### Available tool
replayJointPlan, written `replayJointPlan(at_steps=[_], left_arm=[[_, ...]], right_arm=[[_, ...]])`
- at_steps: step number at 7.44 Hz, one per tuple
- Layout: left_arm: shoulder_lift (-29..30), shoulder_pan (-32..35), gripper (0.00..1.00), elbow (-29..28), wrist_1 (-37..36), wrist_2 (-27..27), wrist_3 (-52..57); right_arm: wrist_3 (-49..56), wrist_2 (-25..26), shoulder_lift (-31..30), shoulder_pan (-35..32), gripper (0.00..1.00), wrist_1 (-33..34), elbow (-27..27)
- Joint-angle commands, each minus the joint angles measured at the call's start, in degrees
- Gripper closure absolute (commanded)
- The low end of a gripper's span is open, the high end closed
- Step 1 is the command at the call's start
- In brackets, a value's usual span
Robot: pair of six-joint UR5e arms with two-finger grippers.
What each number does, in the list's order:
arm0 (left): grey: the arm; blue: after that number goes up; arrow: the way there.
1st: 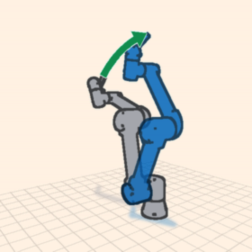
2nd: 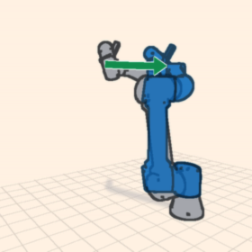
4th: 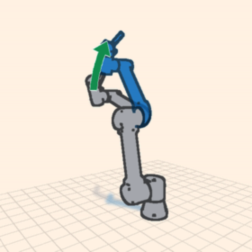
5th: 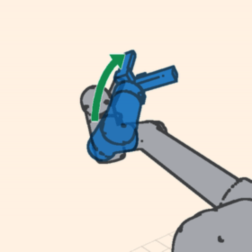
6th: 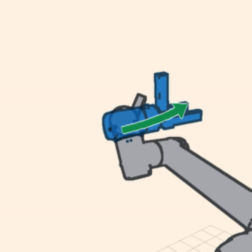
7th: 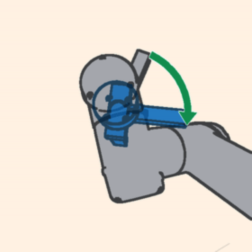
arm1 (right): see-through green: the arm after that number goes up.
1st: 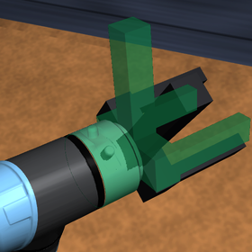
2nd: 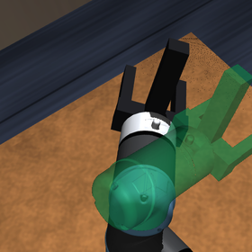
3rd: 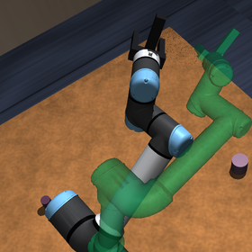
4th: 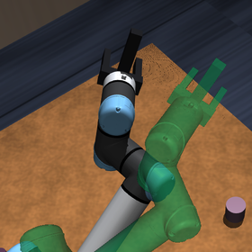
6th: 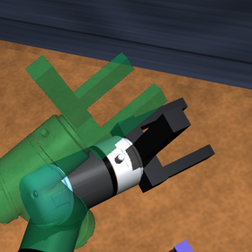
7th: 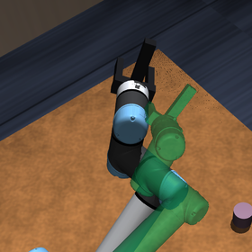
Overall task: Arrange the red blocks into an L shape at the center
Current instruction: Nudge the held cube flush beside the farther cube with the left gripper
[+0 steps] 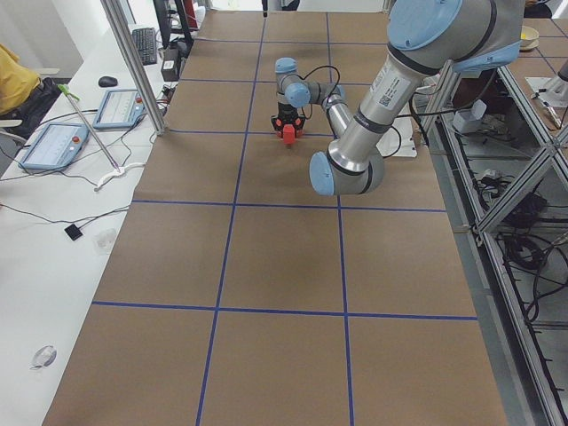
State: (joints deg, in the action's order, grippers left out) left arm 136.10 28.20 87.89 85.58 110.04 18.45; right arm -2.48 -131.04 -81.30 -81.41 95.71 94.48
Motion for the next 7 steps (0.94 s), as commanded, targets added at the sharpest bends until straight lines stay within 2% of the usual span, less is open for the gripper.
replayJointPlan(at_steps=[1,7], left_arm=[[0.1,0.6,0.54,-0.3,0.0,-0.1,0.7],[2.3,1.8,0.53,-3.1,0.7,0.1,1.5]], right_arm=[[-0.1,0.0,0.0,0.0,0.01,0.0,0.1],[-0.2,0.0,0.1,0.0,0.01,0.0,0.1]])
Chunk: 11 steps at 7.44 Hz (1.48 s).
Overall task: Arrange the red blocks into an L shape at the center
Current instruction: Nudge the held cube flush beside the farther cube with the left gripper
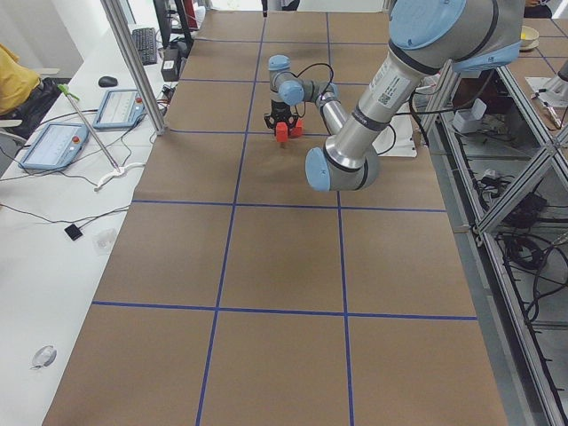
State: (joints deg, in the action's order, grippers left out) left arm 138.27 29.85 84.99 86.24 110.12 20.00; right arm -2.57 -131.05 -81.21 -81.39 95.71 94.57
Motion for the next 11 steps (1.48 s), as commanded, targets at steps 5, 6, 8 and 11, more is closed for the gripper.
replayJointPlan(at_steps=[5,6,8,11], left_arm=[[0.9,-0.2,0.45,-1.5,0.2,0.1,-0.5],[1.5,-0.2,0.45,-2.0,0.2,0.1,-0.5],[1.5,-0.2,0.4,-2.1,0.2,0.1,-0.5],[1.5,-0.2,0.34,-2.1,0.7,0.1,-0.3]], right_arm=[[-0.1,0.0,0.0,-0.1,0.01,0.0,0.1],[-0.1,0.0,0.0,-0.1,0.01,0.0,0.1],[0.0,0.0,0.0,-0.1,0.01,0.0,0.1],[0.0,0.0,0.0,-0.1,0.01,0.0,0.1]])
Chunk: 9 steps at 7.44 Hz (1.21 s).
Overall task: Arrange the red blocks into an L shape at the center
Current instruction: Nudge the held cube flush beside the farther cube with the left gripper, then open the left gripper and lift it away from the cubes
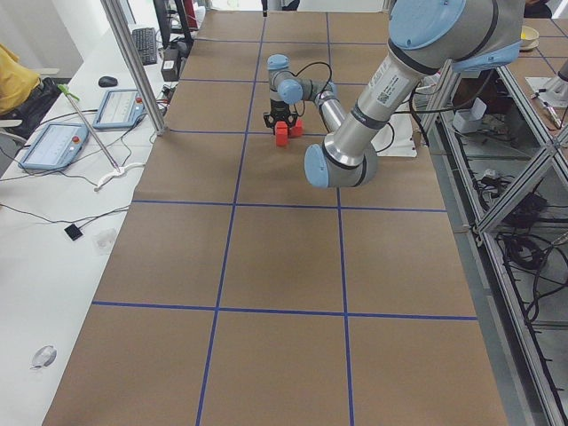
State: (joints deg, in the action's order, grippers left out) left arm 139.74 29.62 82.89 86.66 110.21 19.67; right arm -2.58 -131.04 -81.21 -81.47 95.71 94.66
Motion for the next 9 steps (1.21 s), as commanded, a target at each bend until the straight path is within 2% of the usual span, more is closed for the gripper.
replayJointPlan(at_steps=[1,2,4,6,9], left_arm=[[0.0,0.0,0.32,0.0,1.0,0.1,0.1],[0.0,0.1,0.29,0.3,1.1,0.2,0.2],[0.0,1.0,0.17,2.4,0.7,0.3,0.2],[-0.8,5.4,0.0,5.8,0.6,0.4,0.3],[-4.9,15.1,0.0,6.4,0.2,0.4,-0.6]], right_arm=[[0.0,0.0,0.0,0.0,0.01,0.0,0.0],[-0.1,0.0,0.0,0.0,0.01,0.0,0.0],[0.0,0.0,0.0,0.0,0.01,0.0,0.0],[0.1,0.0,0.0,-0.4,0.01,0.0,0.0],[0.2,0.1,-0.5,-1.1,0.01,0.0,-0.2]])
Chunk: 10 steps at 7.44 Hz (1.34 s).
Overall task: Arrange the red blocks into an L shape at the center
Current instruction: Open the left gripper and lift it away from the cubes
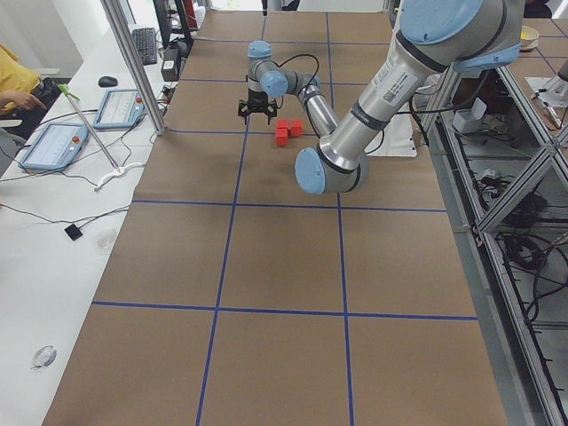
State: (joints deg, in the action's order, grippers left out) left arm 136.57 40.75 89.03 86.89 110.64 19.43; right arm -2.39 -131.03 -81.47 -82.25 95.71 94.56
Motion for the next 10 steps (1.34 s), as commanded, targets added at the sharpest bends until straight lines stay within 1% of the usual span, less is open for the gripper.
replayJointPlan(at_steps=[1,2,3,4,5,6,7,8,9,10], left_arm=[[-3.4,6.9,0.0,0.3,-0.1,0.1,-0.4],[-7.7,9.1,0.0,1.1,0.6,0.0,-3.8],[-12.3,11.3,0.0,3.5,0.9,1.3,-13.4],[-18.3,12.1,0.0,7.2,1.0,5.3,-22.1],[-23.7,15.1,0.0,9.0,1.3,7.4,-24.3],[-28.9,20.7,0.0,9.0,1.2,12.4,-24.4],[-35.4,26.9,0.0,9.0,1.5,15.4,-24.3],[-40.4,34.4,0.0,9.8,1.8,16.5,-23.7],[-44.7,39.7,0.0,11.2,2.6,19.1,-19.6],[-47.8,45.9,0.0,11.3,2.3,19.5,-13.6]], right_arm=[[0.1,0.1,-0.4,-0.8,0.01,0.0,-0.2],[0.2,0.1,-0.5,-1.0,0.01,0.0,-0.2],[0.2,0.2,-0.5,-1.1,0.01,0.0,-0.2],[0.5,0.2,-0.8,-1.2,0.01,0.0,-0.2],[0.6,0.2,-1.5,-1.2,0.01,0.0,-0.2],[0.5,0.2,-2.2,-1.2,0.01,0.0,-0.2],[0.5,0.2,-3.2,-1.3,0.01,0.0,-0.2],[0.5,0.2,-4.0,-1.8,0.01,0.0,-0.2],[0.6,0.2,-5.1,-2.7,0.01,0.0,-0.2],[0.4,0.1,-6.2,-3.8,0.01,0.0,-0.1]])
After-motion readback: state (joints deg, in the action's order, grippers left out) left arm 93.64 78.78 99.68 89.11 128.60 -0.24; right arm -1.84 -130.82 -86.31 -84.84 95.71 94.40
